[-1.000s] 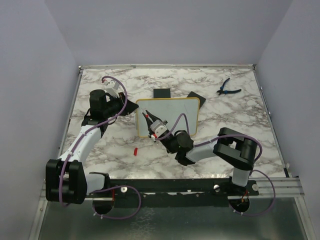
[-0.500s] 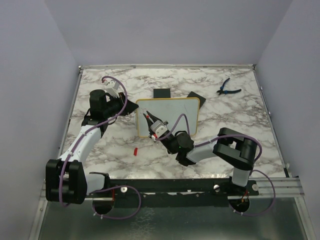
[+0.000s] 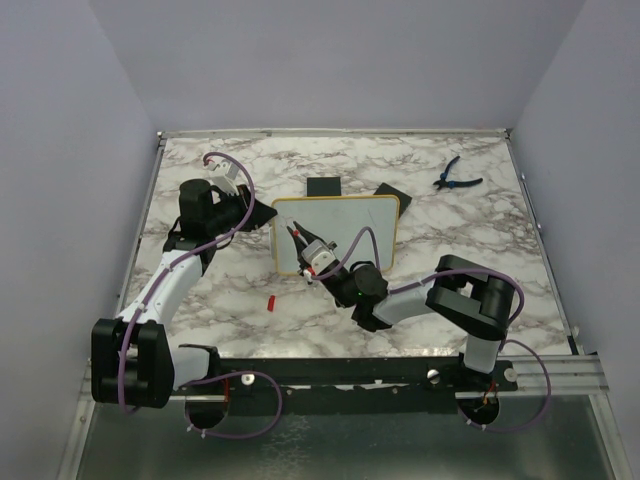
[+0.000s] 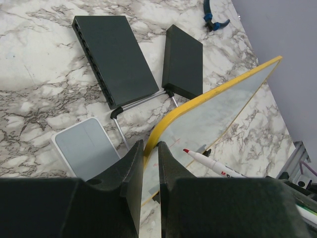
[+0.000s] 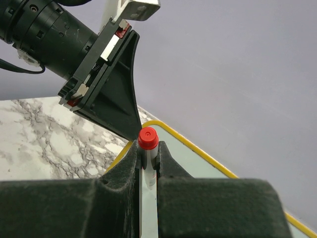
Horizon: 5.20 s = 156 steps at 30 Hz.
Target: Write a sentence on the whiteboard
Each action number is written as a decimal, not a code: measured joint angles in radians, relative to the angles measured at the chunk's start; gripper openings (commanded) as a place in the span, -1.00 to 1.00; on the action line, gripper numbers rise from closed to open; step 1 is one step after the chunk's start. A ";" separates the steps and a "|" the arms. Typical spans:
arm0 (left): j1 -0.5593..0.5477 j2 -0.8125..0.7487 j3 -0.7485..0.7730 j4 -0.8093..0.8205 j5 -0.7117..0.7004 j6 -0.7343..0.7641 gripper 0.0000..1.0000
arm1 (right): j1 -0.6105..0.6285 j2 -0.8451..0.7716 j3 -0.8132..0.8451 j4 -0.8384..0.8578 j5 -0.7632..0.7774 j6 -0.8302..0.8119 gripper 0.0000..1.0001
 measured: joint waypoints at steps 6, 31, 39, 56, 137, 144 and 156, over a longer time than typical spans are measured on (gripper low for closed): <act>0.000 0.000 0.000 -0.001 0.000 0.003 -0.75 | 0.000 0.000 -0.001 0.000 0.000 0.007 -0.98; 0.000 -0.003 0.000 -0.007 -0.001 0.006 -0.75 | 0.000 -0.127 -0.152 0.001 0.007 0.069 -0.98; 0.000 -0.003 0.000 -0.013 -0.002 0.007 -0.76 | -0.018 -0.137 -0.166 0.000 0.008 0.097 -0.98; 0.000 -0.003 0.000 -0.029 -0.013 0.018 -0.76 | -0.051 -0.086 -0.087 0.001 -0.016 0.124 -0.98; 0.000 -0.003 0.000 -0.036 -0.040 0.027 -0.78 | -0.030 0.066 -0.005 0.006 -0.050 0.089 -0.98; 0.000 -0.003 0.000 -0.036 -0.042 0.028 -0.78 | -0.029 0.063 -0.013 0.005 -0.048 0.079 -0.98; 0.000 -0.003 0.000 -0.036 -0.042 0.028 -0.78 | -0.029 0.059 0.002 0.005 -0.043 0.030 -0.98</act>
